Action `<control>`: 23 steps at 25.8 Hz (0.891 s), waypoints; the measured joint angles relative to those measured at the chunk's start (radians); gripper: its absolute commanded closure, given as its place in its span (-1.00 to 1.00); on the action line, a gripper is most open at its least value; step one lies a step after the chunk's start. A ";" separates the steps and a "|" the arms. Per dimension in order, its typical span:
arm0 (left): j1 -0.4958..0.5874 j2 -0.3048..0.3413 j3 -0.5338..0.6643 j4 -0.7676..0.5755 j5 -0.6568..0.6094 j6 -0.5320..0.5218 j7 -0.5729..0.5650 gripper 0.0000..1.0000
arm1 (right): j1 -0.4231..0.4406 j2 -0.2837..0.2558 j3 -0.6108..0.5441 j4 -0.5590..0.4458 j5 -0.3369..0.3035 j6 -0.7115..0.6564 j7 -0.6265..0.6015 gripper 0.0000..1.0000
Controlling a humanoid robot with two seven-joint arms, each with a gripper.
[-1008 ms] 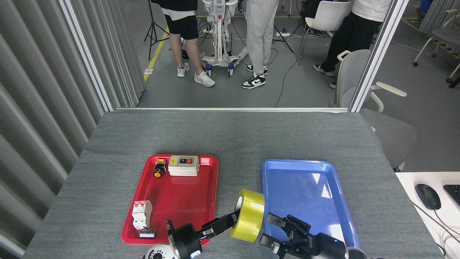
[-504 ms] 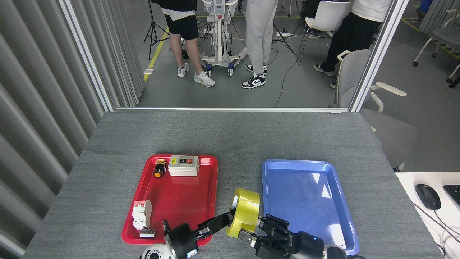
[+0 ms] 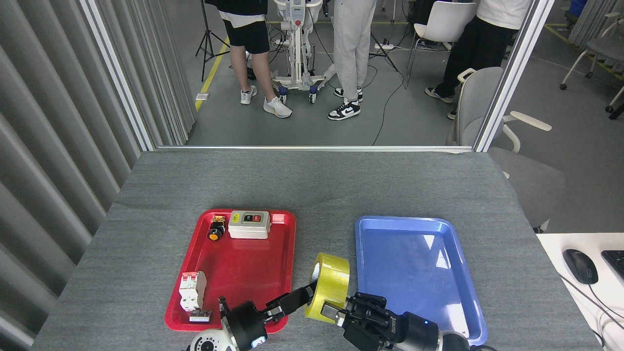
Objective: Place and move tape with both arms
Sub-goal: 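Grasp the tape roll with the right gripper and release the left gripper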
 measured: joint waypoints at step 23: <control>-0.033 0.001 0.107 0.038 -0.078 0.031 0.000 -1.00 | 0.002 0.004 0.000 0.000 0.001 0.002 -0.001 0.42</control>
